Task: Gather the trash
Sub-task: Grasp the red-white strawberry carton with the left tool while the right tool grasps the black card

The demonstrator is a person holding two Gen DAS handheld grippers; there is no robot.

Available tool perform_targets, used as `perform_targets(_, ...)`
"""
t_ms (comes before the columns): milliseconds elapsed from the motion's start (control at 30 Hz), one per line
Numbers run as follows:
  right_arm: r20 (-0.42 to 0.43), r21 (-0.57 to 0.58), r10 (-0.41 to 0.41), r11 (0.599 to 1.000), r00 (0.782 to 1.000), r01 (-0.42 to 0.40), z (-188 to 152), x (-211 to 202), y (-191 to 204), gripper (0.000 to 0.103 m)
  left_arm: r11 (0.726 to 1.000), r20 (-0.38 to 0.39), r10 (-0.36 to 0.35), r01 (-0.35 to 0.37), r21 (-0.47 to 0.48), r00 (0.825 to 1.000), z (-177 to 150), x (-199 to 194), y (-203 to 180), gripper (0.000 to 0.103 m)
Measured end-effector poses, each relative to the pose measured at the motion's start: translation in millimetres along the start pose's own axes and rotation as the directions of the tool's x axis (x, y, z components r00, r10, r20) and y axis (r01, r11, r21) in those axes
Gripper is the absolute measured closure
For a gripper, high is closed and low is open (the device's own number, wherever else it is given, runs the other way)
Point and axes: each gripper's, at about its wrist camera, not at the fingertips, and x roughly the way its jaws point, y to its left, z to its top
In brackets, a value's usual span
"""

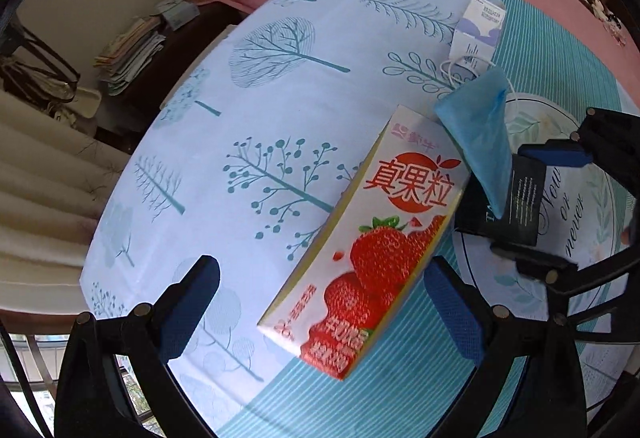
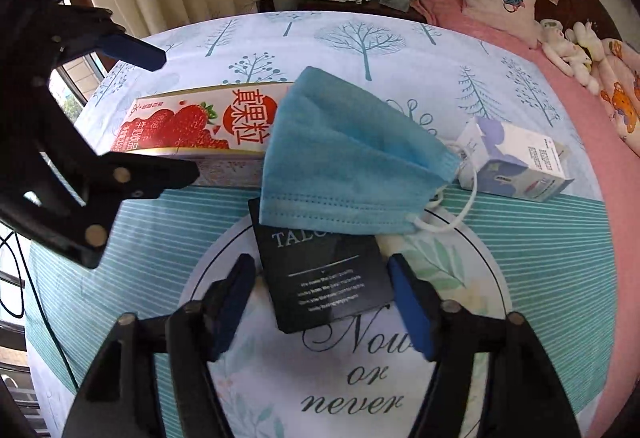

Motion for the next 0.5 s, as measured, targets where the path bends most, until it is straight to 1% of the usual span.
perform_targets(67,-0.007,0.016,0.017,1.0,1.0,-0.017,-1,-2,-3,0.042,1.0,-0.013,-0.019,0.019,0.009,1.0,6,7,0,0.002)
perform_targets(100,-0.006,0.023,0.024,0.999,1.0,-0.024,-2,-3,-4,0.043,1.0,-0.021,-0.026,0.026,0.011,0.999,8,10,0,0.003)
perform_targets(133,-0.007,0.032,0.03,0.999,1.0,-0.03,-2,-3,-6,0.043,0.999,-0.028,-0.036,0.036,0.013,0.999,10,12,-1,0.006)
perform_targets(167,-0.007,0.045,0.038,0.998,0.999,-0.038,-3,-4,-7,0.043,0.999,-0.035,-0.048,0.049,0.014,0.998,11,14,-2,0.02)
perform_targets(200,-0.008,0.061,0.048,0.997,0.999,-0.047,-4,-5,-9,0.044,0.998,-0.047,-0.061,0.062,0.01,0.997,13,16,-3,0.03)
perform_targets(233,-0.009,0.076,0.057,0.996,0.998,-0.056,-4,-5,-11,0.045,0.998,-0.05,-0.056,0.056,0.002,0.997,13,17,-3,0.031)
perform_targets(367,-0.012,0.135,0.096,0.986,0.995,-0.094,-12,-11,-17,0.047,0.999,-0.046,-0.044,0.043,-0.018,0.998,10,12,-8,0.047)
perform_targets(400,-0.012,0.142,0.104,0.985,0.995,-0.101,-14,-13,-18,0.047,0.999,-0.048,-0.044,0.042,-0.026,0.998,9,10,-9,0.048)
perform_targets(500,-0.014,0.156,0.122,0.981,0.992,-0.119,-23,-19,-18,0.047,0.998,-0.04,-0.038,0.036,-0.053,0.998,-4,-1,-15,0.049)
